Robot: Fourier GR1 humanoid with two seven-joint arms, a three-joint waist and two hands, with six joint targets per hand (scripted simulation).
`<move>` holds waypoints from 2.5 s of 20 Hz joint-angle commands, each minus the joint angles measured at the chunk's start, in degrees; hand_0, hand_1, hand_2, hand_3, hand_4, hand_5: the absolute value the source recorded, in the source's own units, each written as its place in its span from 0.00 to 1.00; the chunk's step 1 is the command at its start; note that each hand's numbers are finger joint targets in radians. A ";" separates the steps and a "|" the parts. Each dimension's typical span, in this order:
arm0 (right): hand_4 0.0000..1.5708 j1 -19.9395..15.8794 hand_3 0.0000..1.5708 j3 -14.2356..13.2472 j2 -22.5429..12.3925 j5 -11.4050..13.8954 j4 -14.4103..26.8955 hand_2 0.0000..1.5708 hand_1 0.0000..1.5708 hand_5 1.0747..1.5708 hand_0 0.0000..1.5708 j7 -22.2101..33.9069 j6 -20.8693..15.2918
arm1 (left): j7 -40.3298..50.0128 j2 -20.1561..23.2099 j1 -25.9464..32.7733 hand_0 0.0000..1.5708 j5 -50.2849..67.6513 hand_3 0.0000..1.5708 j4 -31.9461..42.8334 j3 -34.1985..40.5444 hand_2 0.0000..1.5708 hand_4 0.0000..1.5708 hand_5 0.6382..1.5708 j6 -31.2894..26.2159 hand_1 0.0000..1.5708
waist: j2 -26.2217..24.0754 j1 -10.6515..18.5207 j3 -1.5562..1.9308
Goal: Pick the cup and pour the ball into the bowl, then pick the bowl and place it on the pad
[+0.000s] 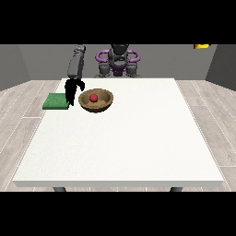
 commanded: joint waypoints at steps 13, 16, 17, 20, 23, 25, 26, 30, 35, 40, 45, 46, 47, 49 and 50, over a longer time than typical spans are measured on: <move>0.28 -8.98 0.00 -0.13 -2.34 0.62 16.39 0.00 0.00 0.95 0.00 -9.28 1.27 | 2.39 9.72 4.73 0.00 8.56 0.00 -5.06 6.53 0.00 0.65 0.97 -5.95 0.00 | 5.30 -2.25 0.00; 0.29 -10.73 0.00 1.45 -1.24 1.47 17.12 0.00 0.00 0.95 0.00 -10.33 1.18 | 2.52 10.34 4.84 0.00 8.23 0.00 -5.40 6.91 0.00 0.65 0.97 -4.11 0.00 | 4.92 -4.22 0.01; 0.27 -11.80 0.00 1.54 1.90 1.80 17.43 0.00 0.00 0.95 0.00 -12.54 -2.00 | 2.23 8.87 5.03 0.00 8.50 0.00 -6.74 5.88 0.00 0.65 0.96 -4.29 0.00 | 6.07 -1.95 0.02; 0.29 -12.34 0.00 1.89 2.06 1.79 17.97 0.00 0.00 0.96 0.00 -14.15 -1.23 | 1.29 10.06 6.13 0.00 8.94 0.00 -7.22 6.71 0.00 0.65 0.96 -4.69 0.00 | 6.67 -2.32 0.02; 0.30 -14.01 0.00 3.31 2.03 2.72 17.93 0.00 0.00 0.95 0.00 -11.40 -2.78 | 3.12 13.41 4.80 0.00 10.81 0.00 -4.05 8.64 0.00 0.65 0.97 -6.01 0.00 | 5.95 -4.02 -0.01; 0.39 -10.30 0.00 1.02 1.01 2.70 21.15 0.00 0.00 0.99 0.00 -10.29 -8.42 | 3.98 11.87 5.79 0.00 12.08 0.00 -6.88 8.12 0.00 0.65 0.97 -6.29 0.00 | 5.95 -1.06 0.01; 0.39 -9.64 0.00 -0.17 0.14 1.75 22.16 0.37 0.56 0.88 0.56 -8.13 -8.99 | 3.96 11.59 4.84 0.00 11.73 0.00 -7.35 7.91 0.00 0.65 0.96 -5.38 0.00 | 7.21 -2.07 0.03; 0.60 -5.65 1.00 1.86 -3.39 6.11 22.63 1.00 1.00 0.80 1.00 -7.75 -13.68 | 2.71 11.64 5.39 0.00 12.61 0.00 -8.62 8.16 0.00 0.65 0.96 -6.73 0.00 | 8.90 0.20 -0.07; 0.60 -5.81 0.91 3.57 -6.63 8.16 19.99 1.00 1.00 0.92 1.00 -5.24 -17.20 | 2.95 12.34 4.63 0.00 13.73 0.00 -6.91 9.02 0.00 0.72 0.94 -7.11 0.00 | 9.03 0.04 -0.17; 0.64 -5.54 0.79 8.25 -9.13 11.67 15.57 1.00 1.00 0.95 1.00 3.36 -20.34 | 2.78 13.46 7.95 0.00 12.22 0.00 -1.13 9.80 0.00 0.76 0.95 -7.72 0.00 | 1.90 -3.54 -0.33; 0.66 -11.04 0.65 10.96 -15.14 12.86 12.30 1.00 1.00 0.97 1.00 17.91 -17.21 | -3.19 15.86 12.70 0.00 10.67 0.00 4.95 12.48 0.00 0.76 0.97 -10.28 0.00 | -1.75 -7.43 -0.22; 0.67 -13.62 0.62 10.43 -15.77 12.07 12.68 1.00 1.00 0.97 1.00 19.02 -15.60 | -3.30 14.88 11.53 0.00 9.92 0.00 3.60 11.67 0.00 0.76 0.97 -7.88 0.00 | -0.30 -7.88 -0.11; 0.67 -12.35 0.62 9.97 -19.03 12.39 12.90 1.00 1.00 0.97 1.00 19.46 -14.48 | -5.48 14.30 14.79 0.00 9.64 0.00 3.39 11.96 0.00 0.76 0.97 -9.28 0.00 | -1.02 -7.28 -0.12; 0.66 -13.07 0.53 10.01 -22.28 12.55 12.77 1.00 1.00 0.98 1.00 19.32 -10.83 | -4.14 16.56 13.12 0.00 11.44 0.00 5.29 13.34 0.00 0.77 0.96 -9.95 0.00 | 0.13 -8.85 -0.07; 0.67 -15.05 0.46 12.01 -20.94 14.04 11.26 1.00 1.00 0.98 1.00 21.95 -12.12 | -2.79 18.45 11.54 0.00 10.60 0.00 7.19 13.18 0.00 0.77 0.97 -9.12 0.00 | -0.56 -10.26 -0.07</move>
